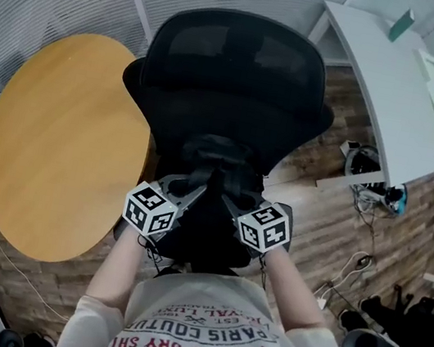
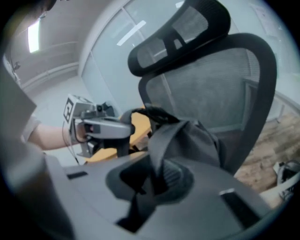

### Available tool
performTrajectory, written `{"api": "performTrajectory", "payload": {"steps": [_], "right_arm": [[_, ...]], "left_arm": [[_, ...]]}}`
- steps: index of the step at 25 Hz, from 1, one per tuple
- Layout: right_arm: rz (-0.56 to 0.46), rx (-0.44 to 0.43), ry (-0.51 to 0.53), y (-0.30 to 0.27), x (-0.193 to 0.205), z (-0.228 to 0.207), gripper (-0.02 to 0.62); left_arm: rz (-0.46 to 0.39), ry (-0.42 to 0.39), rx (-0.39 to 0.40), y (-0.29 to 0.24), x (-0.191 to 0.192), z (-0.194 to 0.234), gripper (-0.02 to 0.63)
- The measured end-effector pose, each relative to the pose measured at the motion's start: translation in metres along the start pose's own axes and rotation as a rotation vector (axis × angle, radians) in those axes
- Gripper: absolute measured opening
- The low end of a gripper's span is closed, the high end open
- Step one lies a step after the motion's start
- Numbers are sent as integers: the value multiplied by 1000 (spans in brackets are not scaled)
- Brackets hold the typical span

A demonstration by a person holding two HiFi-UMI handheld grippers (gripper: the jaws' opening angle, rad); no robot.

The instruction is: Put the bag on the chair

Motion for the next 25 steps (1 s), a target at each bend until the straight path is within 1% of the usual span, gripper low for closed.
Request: {"api": "performTrajectory", "payload": {"steps": [3, 6, 8, 10, 12, 14, 16, 18, 21, 23, 25], "right_arm": [[25, 51, -19, -9, 15, -19, 53], [25, 75, -53, -16, 20, -31, 54], [40, 94, -63, -22, 22, -36, 54], [58, 117, -81, -29, 24, -39, 71], [66, 130, -105, -36, 26, -40, 87], [63, 144, -113, -40, 27, -39, 103], [51, 158, -110, -41, 27, -39, 169], [39, 173, -109, -39, 26, -39, 212], [21, 205, -114, -32, 28, -38, 230], [2, 226, -108, -23, 29, -35, 235], [-37, 242, -86, -12, 26, -27, 235]], "left_arm": [[85, 14, 18, -16, 27, -4, 66], [170, 26, 11, -30, 56, -1, 67], [202, 40, -26, -37, 73, 6, 67], [217, 63, -79, -40, 87, 16, 67], [217, 98, -122, -41, 98, 24, 75], [203, 129, -153, -41, 106, 28, 110], [182, 143, -148, -42, 108, 27, 140], [164, 142, -133, -43, 107, 24, 156], [150, 149, -145, -42, 107, 21, 203], [147, 164, -172, -38, 109, 20, 261], [139, 173, -193, -30, 107, 20, 272]]}}
Point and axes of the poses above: the fingertips, and each gripper's own axes: y backward along the fingers, z to its left, x out of its underside, the point moved 3 cm from there along y, backward along the fingers, and after that the axes turned 12 degrees about -y, right-handed, at the moved point
